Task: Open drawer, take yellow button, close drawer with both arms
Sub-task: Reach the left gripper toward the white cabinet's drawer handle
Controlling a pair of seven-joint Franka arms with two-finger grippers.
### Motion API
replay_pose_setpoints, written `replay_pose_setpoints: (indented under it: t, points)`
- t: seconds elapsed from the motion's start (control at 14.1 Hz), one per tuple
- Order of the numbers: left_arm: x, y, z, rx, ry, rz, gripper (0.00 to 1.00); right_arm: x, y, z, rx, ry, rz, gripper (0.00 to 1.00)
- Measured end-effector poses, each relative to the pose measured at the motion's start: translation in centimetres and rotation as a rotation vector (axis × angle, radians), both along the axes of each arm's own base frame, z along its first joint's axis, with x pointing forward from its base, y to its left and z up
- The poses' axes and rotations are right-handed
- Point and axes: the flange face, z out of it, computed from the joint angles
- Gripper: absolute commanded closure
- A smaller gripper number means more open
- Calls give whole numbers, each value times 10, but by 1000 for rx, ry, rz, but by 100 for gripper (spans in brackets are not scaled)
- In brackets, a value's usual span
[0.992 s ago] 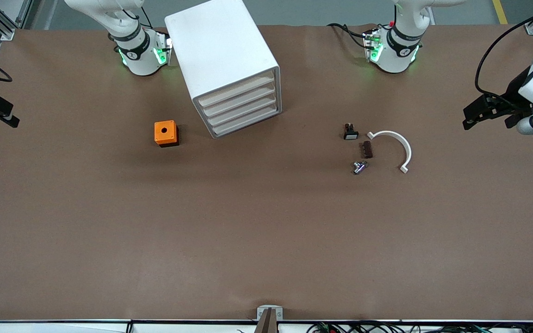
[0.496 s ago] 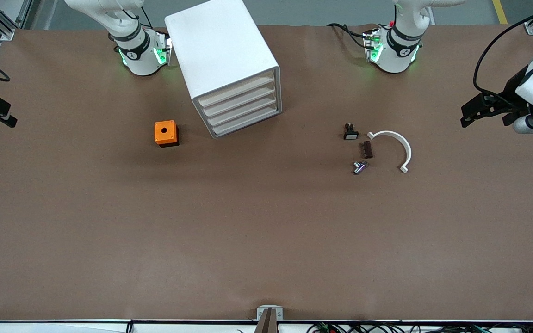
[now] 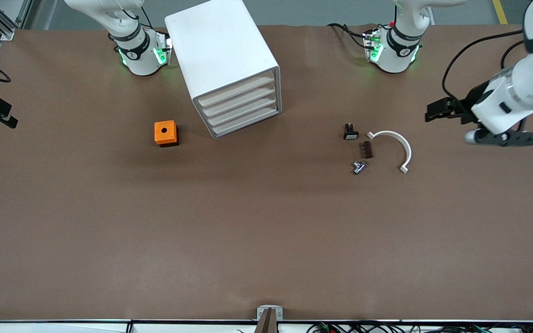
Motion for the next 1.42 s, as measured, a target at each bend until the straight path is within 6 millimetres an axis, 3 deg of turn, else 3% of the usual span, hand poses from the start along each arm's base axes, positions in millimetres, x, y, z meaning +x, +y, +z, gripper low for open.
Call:
replay_pose_setpoints:
  t: [0.28, 0.43, 0.85, 1.06, 1.42]
  points:
    - [8, -44, -74, -129, 150, -135, 0, 10, -1, -14, -11, 17, -1, 0]
    - [6, -74, -101, -203, 208, -201, 0, 10, -1, -13, -12, 15, -1, 0]
    - [-18, -163, -128, -474, 322, -251, 0, 11, 0, -6, -14, 2, 2, 0]
    - [-31, -200, -157, -601, 344, -315, 0, 11, 0, -3, -14, -4, 1, 0]
    - [-48, -236, -209, -866, 374, -319, 0, 11, 0, -1, -15, -9, 2, 0]
